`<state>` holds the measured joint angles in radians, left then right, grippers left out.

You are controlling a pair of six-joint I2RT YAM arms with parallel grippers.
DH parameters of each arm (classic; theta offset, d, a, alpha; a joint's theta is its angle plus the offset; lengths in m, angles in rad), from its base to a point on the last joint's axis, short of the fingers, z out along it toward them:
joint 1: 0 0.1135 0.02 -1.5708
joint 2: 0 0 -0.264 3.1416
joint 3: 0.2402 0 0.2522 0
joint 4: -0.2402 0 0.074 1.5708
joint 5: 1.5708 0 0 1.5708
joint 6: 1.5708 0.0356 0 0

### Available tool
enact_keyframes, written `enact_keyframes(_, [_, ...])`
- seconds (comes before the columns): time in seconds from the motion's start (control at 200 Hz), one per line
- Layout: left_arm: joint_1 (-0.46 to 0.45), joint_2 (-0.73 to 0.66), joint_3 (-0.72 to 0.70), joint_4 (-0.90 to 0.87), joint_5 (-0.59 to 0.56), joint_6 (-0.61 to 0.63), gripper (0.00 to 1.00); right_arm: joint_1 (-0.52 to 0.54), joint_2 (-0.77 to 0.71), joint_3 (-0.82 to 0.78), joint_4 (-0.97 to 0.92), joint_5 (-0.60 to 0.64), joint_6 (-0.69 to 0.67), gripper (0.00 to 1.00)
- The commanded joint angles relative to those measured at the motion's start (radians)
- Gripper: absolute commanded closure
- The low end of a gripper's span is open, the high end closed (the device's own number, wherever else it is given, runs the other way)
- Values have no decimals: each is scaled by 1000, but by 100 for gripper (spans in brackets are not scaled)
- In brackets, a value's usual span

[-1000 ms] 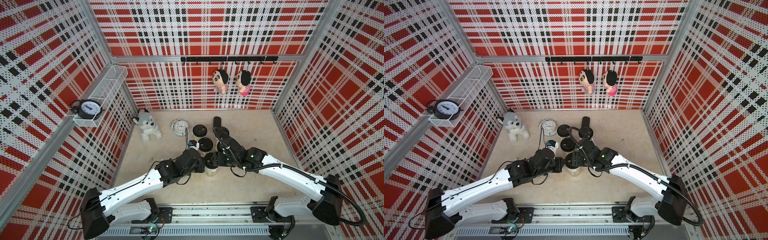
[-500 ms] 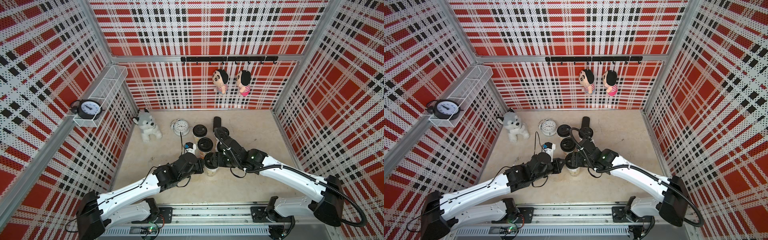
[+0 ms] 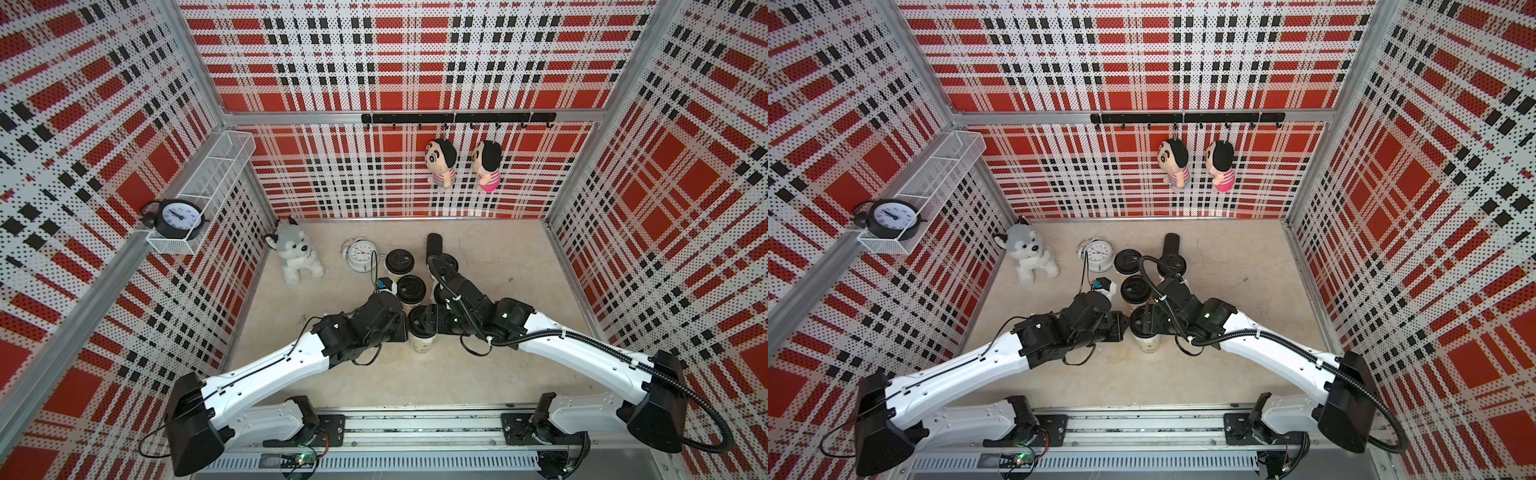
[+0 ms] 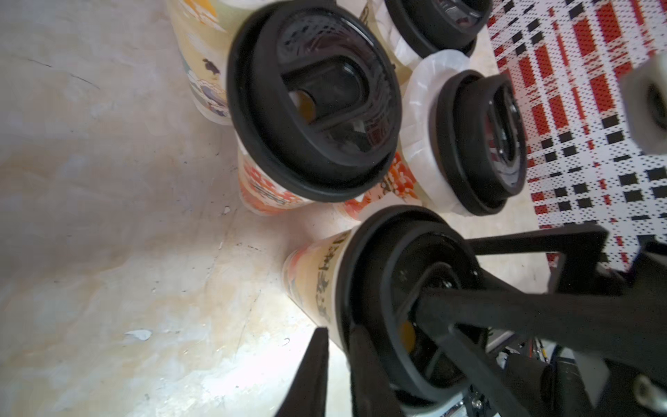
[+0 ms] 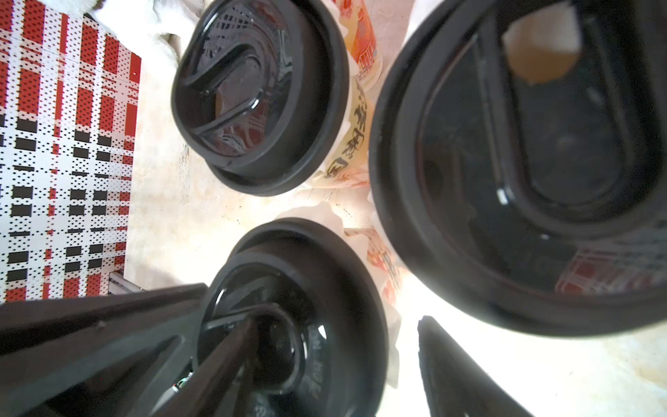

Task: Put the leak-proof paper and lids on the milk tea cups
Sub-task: Secure the cup lid on the cup.

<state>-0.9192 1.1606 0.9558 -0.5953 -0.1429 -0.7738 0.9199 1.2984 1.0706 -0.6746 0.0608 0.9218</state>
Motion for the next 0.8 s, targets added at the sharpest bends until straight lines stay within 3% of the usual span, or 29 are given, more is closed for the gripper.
enact_keyframes(0.0, [34, 6, 87, -124, -14, 97, 82, 8, 38, -17, -228, 40, -18, 28])
enact_keyframes(0.501, [151, -51, 129, -128, -27, 165, 81, 8, 106, 290, -271, 98, -135, 27])
enact_keyframes(0.571, [179, -73, 129, -112, -59, 180, 70, 6, 104, 336, -280, 116, -156, 27])
enact_keyframes(0.641, [230, -101, 125, -76, -89, 203, 65, -5, 97, 386, -297, 139, -182, 26])
enact_keyframes(0.711, [305, -134, 113, -20, -120, 244, 46, -44, 82, 426, -317, 187, -220, 25])
enact_keyframes(0.797, [417, -177, 85, 67, -175, 299, 41, -139, 35, 425, -303, 249, -289, 20])
